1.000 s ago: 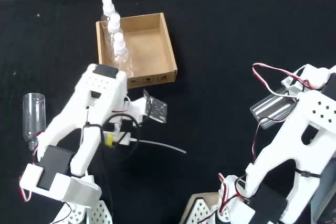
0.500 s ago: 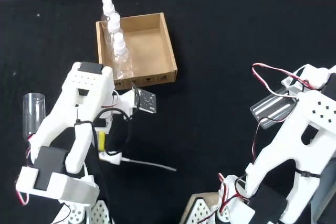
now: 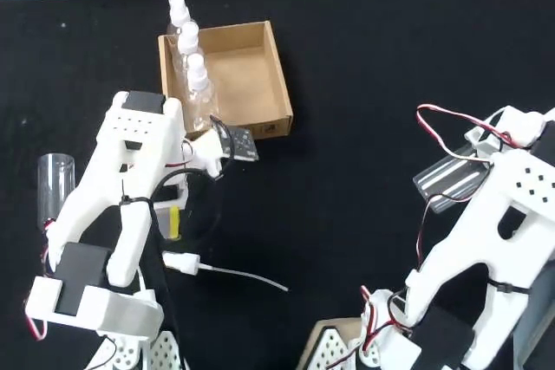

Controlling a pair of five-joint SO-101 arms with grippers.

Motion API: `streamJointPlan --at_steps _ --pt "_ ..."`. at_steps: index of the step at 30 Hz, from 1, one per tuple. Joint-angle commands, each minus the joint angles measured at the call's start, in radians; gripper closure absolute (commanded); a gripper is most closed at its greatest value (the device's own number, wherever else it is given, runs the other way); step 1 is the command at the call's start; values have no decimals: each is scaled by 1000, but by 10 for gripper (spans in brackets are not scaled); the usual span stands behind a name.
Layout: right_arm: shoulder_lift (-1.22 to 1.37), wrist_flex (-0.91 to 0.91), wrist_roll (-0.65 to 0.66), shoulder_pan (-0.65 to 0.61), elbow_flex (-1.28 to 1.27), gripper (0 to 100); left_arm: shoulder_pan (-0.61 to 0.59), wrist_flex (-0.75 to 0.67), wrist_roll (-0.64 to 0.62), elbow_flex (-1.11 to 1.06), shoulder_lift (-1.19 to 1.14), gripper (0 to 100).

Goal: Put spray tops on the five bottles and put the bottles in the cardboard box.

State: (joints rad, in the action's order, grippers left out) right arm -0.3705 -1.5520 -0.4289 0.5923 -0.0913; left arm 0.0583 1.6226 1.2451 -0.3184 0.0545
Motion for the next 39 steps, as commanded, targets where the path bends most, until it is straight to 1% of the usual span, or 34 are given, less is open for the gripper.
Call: streamJointPlan --at_steps 1,2,4,11,16,18,20,26,29,31,36,39 --pt "-48 26 -6 -31 2 988 1 78 -61 30 40 799" --pt "-48 26 -6 -31 2 988 13 92 -52 16 38 799" --pt "-48 26 -6 -31 2 988 25 77 -54 -27 38 799" --pt "-48 25 -6 -31 2 988 35 -160 -52 -231 48 794" --pt "-48 25 -6 -31 2 988 35 -178 -44 -277 48 794" --pt "-48 26 -6 -31 2 988 35 -210 -44 -286 44 794" --pt "-48 26 -6 -31 2 988 30 -273 -46 -309 40 794" --pt "-48 25 -6 -31 2 988 24 -519 -54 -412 41 794" --pt "-48 25 -6 -31 2 988 24 -585 -55 -429 48 795" --pt "-48 25 -6 -31 2 988 22 -603 -64 -420 48 797" --pt "-48 25 -6 -31 2 988 24 -595 -176 -351 48 797" --pt "-48 26 -6 -31 2 988 24 -549 -227 -303 49 797"
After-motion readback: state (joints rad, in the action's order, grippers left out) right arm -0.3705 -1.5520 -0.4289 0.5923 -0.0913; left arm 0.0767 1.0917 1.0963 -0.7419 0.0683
